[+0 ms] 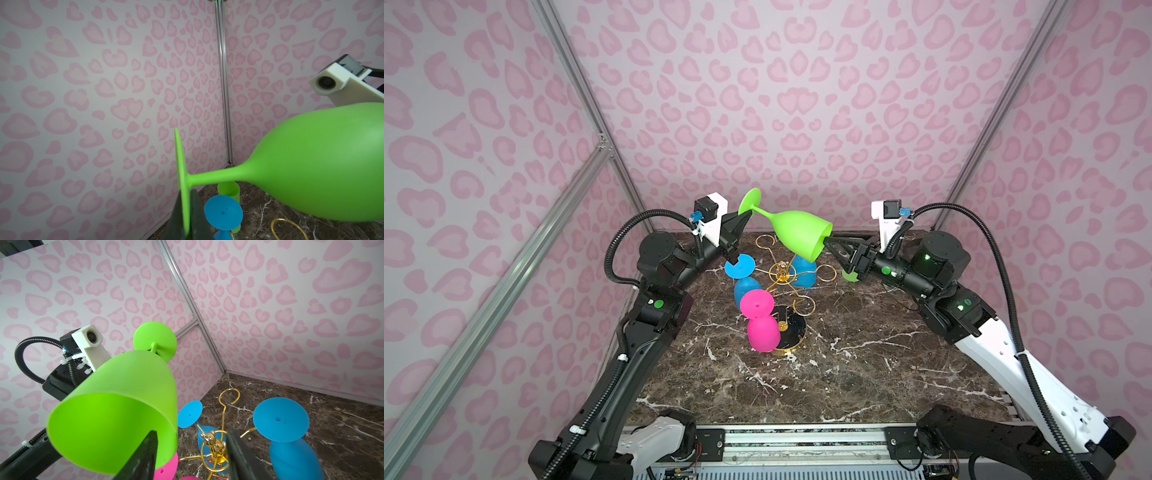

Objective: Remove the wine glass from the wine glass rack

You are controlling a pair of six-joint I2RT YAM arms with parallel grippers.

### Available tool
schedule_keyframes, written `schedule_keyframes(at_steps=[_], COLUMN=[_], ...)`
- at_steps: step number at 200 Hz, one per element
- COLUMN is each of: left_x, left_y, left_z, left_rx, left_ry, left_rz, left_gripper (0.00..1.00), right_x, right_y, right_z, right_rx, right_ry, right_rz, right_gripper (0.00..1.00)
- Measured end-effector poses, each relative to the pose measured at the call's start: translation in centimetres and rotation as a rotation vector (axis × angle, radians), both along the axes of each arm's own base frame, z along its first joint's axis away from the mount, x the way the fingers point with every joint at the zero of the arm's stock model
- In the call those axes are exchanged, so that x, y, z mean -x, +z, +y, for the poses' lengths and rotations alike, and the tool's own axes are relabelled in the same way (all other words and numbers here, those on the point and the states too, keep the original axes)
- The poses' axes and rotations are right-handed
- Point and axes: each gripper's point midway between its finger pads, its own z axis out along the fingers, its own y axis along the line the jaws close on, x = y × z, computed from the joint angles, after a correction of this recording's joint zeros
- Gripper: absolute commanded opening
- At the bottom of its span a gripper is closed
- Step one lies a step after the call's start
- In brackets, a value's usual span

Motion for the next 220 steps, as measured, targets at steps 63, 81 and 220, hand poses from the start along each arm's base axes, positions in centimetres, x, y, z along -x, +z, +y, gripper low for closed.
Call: schedule_keyframes(at_steps=[63, 81, 220], left_x=[0.0, -0.1, -0.2], left_y=[-0.1, -0.2, 0.0], left_z=[0.1, 0.1, 0.2], left_rx=[0.002, 0.007, 0.024], left_ry=[0.004, 0.007, 0.012], left_rz=[0.003, 0.009, 0.009], left_gripper=[0.03, 0.03, 0.26], right_x=[-0.9, -0.7, -0.3], right_y=[0.5, 0.6, 1.6], right_z=[2.1, 2.5, 3.4], right_rx=[-0.054, -0.059, -0.075], right_ry=[0.048, 0.061, 0.072], right_rz=[0.013, 0.011, 0.004], right_gripper=[0.36, 0.28, 0.00])
